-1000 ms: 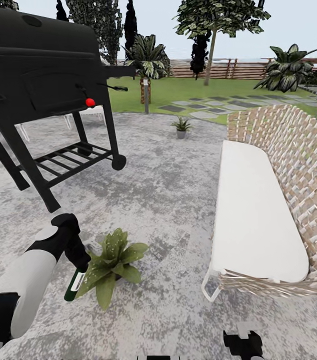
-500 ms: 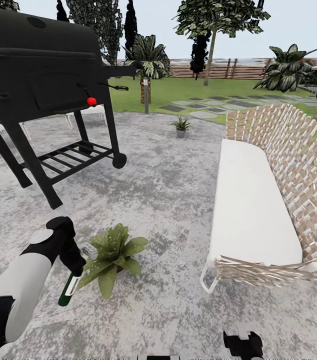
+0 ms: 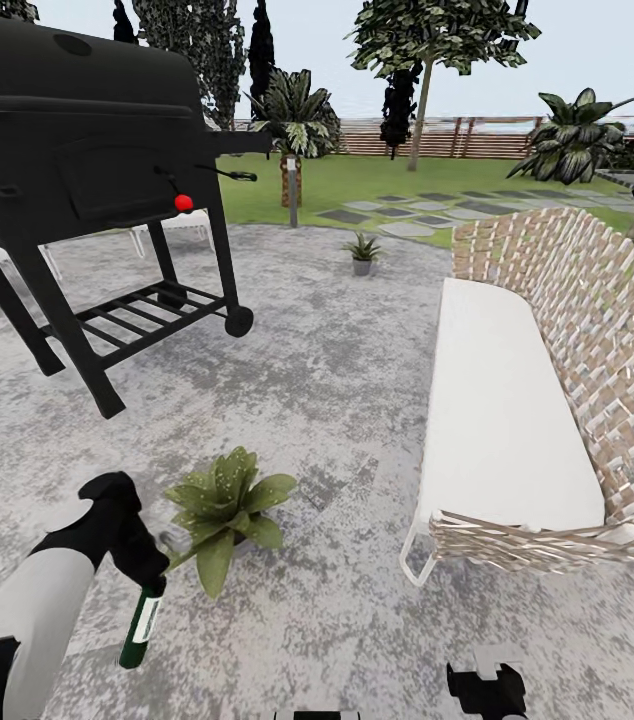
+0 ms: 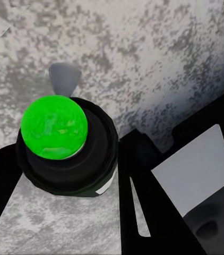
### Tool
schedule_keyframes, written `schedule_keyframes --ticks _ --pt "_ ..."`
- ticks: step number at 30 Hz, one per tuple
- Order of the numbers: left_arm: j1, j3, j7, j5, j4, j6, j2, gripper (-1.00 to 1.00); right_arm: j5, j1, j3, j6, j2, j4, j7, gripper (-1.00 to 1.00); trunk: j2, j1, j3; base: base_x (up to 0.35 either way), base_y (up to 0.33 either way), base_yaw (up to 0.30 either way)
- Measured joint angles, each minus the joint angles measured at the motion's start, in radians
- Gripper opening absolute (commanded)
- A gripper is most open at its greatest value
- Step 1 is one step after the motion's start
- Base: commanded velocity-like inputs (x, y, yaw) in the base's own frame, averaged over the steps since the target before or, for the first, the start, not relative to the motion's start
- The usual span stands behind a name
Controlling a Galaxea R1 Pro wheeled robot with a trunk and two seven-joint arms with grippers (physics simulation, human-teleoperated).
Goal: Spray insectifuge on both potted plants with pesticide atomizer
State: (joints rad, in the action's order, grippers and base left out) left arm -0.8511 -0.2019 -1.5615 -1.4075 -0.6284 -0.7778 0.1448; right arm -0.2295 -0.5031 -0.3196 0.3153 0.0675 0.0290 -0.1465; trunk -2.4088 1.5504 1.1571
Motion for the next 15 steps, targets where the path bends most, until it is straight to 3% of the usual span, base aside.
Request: schedule_keyframes --ticks 3,7,12,15 --pt "0.000 -0.002 0.000 -0.001 -0.020 -0.001 0.009 -1.00 0.000 0.000 0.000 0.000 0.000 0.000 0.000 1.00 0.000 0.000 0.000 0.000 0.000 0.000" --pt "0.002 -0.037 0.000 -0.003 -0.048 0.000 0.051 -1.00 0.000 0.000 0.000 0.000 0.000 0.000 0.000 1.00 0.000 0.000 0.000 0.000 0.000 0.000" --pt "0.009 -0.034 0.010 -0.013 -0.055 0.000 0.042 -1.00 -0.003 0.012 0.000 -0.003 -0.011 -0.001 0.003 1.00 0.000 0.000 0.000 0.000 0.000 0.000" --pt "0.026 -0.039 0.000 -0.005 -0.060 0.010 0.059 -1.00 -0.003 0.027 0.000 -0.003 -0.028 -0.001 0.003 1.00 0.000 0.000 0.000 0.000 0.000 0.000"
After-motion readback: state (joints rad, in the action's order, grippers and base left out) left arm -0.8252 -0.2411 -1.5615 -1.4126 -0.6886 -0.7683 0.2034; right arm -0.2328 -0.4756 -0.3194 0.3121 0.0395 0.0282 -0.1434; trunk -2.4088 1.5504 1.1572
